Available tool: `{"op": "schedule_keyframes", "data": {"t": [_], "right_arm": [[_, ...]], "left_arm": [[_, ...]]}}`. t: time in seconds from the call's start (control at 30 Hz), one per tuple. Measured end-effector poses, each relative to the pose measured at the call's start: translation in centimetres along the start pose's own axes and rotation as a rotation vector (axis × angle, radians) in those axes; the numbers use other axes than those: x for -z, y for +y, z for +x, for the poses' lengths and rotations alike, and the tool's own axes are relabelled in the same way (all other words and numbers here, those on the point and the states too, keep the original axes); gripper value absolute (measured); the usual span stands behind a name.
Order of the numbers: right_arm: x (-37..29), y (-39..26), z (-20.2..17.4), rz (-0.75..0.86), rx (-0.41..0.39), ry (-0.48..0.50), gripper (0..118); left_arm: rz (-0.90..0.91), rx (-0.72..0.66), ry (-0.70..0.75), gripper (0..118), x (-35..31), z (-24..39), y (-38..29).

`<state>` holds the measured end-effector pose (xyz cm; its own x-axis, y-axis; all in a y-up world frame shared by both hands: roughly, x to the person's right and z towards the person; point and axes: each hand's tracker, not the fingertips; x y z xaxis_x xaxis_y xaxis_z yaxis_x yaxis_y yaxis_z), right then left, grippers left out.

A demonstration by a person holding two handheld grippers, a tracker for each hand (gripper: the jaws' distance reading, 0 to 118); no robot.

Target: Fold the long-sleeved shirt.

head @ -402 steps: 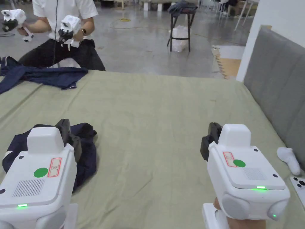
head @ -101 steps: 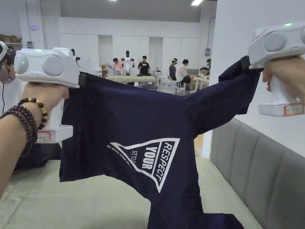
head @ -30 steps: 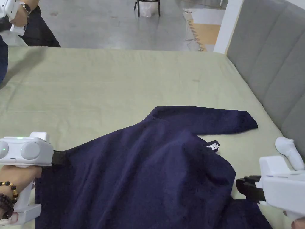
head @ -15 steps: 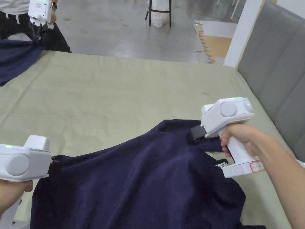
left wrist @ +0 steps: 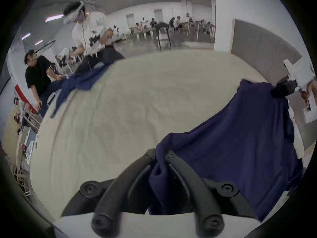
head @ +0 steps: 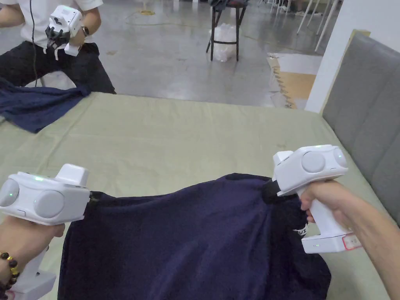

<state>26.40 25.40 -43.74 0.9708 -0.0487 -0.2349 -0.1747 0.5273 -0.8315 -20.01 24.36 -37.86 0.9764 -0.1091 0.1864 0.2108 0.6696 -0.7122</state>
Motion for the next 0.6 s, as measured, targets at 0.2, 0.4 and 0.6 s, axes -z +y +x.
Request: {"op": "schedule_keyframes", "data": {"t": [0.2, 0.4, 0.6], "right_arm": [[-16.5, 2.0, -0.1, 0.262, -0.060, -0.134, 5], [-30.1, 8.3, 1.3, 0.501, -0.053, -0.268, 5], [-38.9, 16.6, 2.3, 0.688, -0.034, -0.409, 5]], "left_arm": [[0.236, -0.052, -0.006, 11, -9.0, -0.4, 8.3], [0.441, -0.023, -0.006, 11, -16.6, 1.0, 20.3], [0.596, -0.083, 0.028, 11, -22.8, 2.0, 31.1]]}}
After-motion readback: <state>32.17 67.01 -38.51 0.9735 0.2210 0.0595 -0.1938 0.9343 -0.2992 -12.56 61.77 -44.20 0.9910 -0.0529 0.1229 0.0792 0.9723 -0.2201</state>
